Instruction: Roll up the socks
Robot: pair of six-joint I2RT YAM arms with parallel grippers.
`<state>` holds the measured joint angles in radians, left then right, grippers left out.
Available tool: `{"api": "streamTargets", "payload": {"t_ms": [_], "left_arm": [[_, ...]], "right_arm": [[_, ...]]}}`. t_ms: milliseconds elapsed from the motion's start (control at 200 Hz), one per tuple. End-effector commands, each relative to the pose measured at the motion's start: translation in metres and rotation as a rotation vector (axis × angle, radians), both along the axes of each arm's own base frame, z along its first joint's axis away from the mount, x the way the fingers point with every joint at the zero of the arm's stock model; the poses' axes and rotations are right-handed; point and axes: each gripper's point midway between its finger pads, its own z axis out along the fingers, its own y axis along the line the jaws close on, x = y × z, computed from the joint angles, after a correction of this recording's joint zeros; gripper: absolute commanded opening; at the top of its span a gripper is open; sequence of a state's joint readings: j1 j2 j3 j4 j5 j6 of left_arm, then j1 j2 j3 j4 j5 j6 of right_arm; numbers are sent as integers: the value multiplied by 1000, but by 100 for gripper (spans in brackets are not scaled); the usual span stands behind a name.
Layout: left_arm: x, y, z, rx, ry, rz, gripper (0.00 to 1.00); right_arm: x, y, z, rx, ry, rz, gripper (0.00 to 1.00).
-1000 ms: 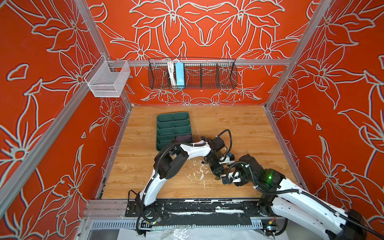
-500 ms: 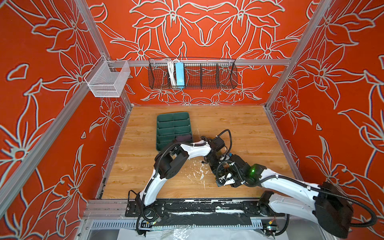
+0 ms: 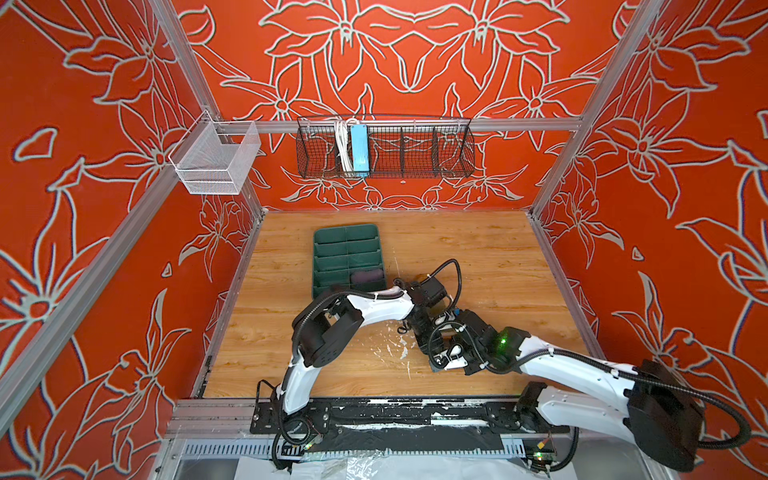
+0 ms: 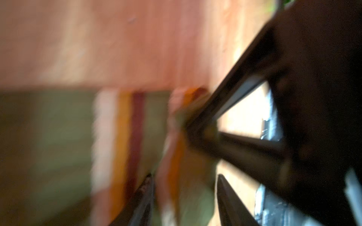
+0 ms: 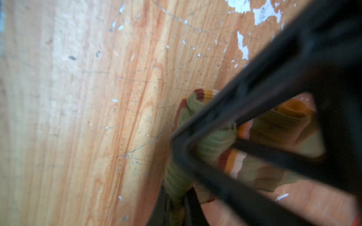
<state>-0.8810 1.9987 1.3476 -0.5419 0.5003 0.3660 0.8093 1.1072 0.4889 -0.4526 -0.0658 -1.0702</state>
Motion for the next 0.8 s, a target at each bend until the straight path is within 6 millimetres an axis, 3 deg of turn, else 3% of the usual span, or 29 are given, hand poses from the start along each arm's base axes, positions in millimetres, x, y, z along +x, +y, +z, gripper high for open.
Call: {"api": "streamTargets", "payload": {"t_ms": [0,200,330,440,540,661,796], "left_arm": [[39,37,9,108,-236,131,56],[77,100,78,104,-588,345,60],[92,139,147,46,-876,456,64],[81,156,205,-75,-1050,455,68],[55,158,246,-217,-1123,367,69],[20,150,259,-346,-1123,203,68],[-9,131,232,-381,-1102,11,67]], "right_arm": [[-21,-2,1,-19,143,-26,0],[-37,13,2,-13,330,-47,0],[-45,20,2,-36,456,-84,0],[-51,24,0,-58,547,-119,0],[-50,28,-1,-66,594,-149,0],[-44,30,-6,-60,604,-173,0],[-35,29,-12,-67,601,-194,0]]}}
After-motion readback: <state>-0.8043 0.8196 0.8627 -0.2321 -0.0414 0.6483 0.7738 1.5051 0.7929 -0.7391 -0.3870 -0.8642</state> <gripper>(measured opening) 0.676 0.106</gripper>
